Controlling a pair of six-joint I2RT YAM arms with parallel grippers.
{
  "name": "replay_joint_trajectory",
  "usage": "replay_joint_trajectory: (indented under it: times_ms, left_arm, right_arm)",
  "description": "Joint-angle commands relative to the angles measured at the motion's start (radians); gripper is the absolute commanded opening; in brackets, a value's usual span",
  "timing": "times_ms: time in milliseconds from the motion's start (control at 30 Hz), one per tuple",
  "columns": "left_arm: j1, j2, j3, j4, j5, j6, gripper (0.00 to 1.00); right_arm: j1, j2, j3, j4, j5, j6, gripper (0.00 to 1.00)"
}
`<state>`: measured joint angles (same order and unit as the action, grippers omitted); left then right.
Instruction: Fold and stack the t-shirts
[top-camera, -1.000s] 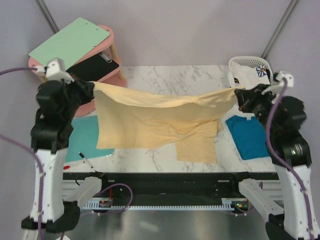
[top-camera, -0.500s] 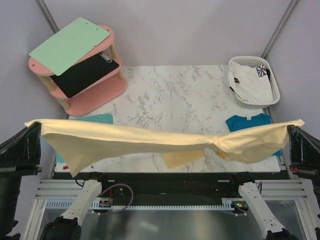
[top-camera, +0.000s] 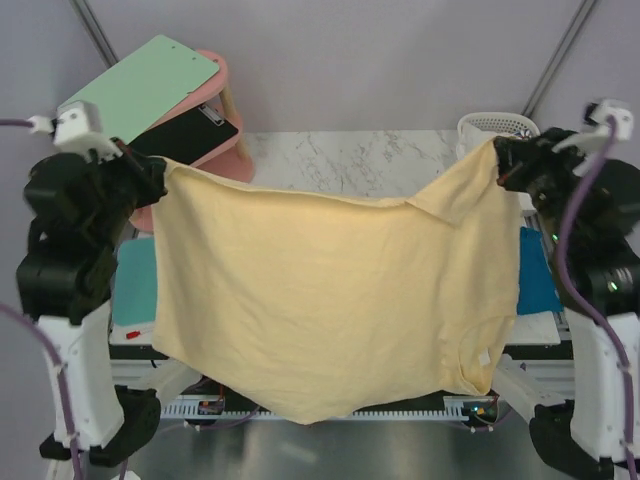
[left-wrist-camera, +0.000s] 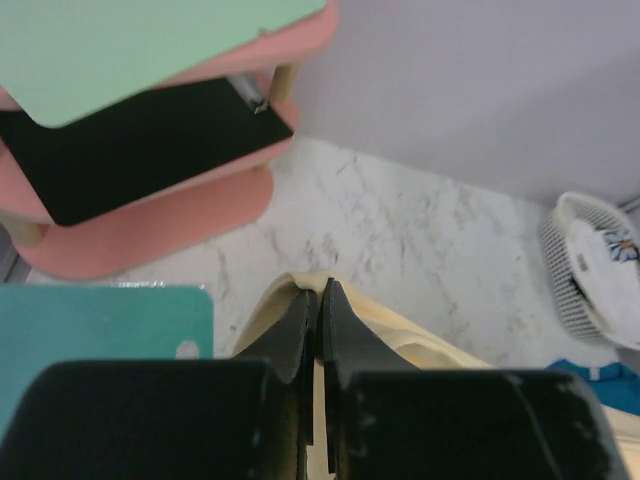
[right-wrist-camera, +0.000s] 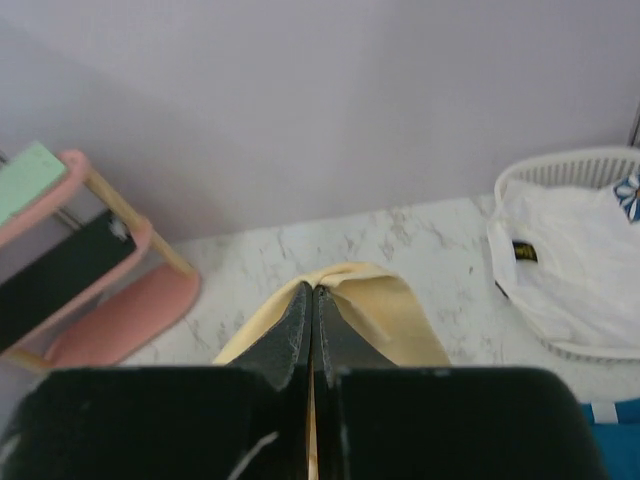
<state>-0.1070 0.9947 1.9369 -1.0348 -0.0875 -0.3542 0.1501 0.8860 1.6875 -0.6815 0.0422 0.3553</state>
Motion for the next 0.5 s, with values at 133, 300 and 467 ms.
replay_joint_trajectory:
  times_ms: [133,300,467]
  left_arm:
    - [0.01,0.287,-0.335,0.244,-0.093,-0.023,0.02]
    - [0.018,0.554,-0.354,0.338,-0.073,-0.071,0.02]
    - [0.021,0.827,-0.185,0.332,-0.115,-0.057,0.02]
  right_arm:
    - [-0.003,0.356,-0.253,0.325,-0.011,0.011,0.0]
    - [-0.004,0.661,-0.252,0.454,-0.025,-0.016,0.0]
    - [-0.004,0.986,-0.045,0.467,-0.039,-0.013,0.0]
